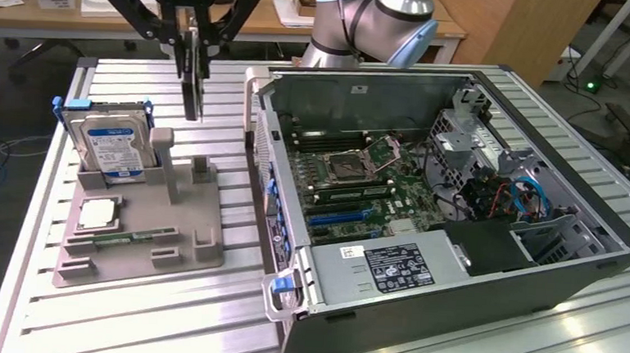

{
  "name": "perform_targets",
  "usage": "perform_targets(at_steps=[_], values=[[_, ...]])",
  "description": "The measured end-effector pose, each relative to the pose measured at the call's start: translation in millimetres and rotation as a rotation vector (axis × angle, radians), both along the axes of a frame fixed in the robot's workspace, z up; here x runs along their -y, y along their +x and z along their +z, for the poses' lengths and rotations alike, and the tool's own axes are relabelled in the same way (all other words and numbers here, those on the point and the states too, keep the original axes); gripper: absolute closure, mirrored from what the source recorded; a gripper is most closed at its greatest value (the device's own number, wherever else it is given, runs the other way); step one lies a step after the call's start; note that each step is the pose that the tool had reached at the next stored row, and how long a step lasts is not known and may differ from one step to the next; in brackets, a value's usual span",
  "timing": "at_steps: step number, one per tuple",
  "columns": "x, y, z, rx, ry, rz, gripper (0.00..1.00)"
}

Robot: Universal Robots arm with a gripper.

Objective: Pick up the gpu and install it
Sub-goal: 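Pick up the gpu and move the gpu toward the slot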

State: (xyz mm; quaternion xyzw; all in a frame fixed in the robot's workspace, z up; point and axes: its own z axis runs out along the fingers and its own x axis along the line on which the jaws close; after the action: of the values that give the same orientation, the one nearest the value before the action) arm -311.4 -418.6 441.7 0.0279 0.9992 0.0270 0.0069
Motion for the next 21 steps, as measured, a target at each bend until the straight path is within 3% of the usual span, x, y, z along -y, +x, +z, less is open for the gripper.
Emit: perform_targets(at_steps=[21], values=[[0.0,41.6,-0.2,0.0001,0.0001,0.0,0.73]])
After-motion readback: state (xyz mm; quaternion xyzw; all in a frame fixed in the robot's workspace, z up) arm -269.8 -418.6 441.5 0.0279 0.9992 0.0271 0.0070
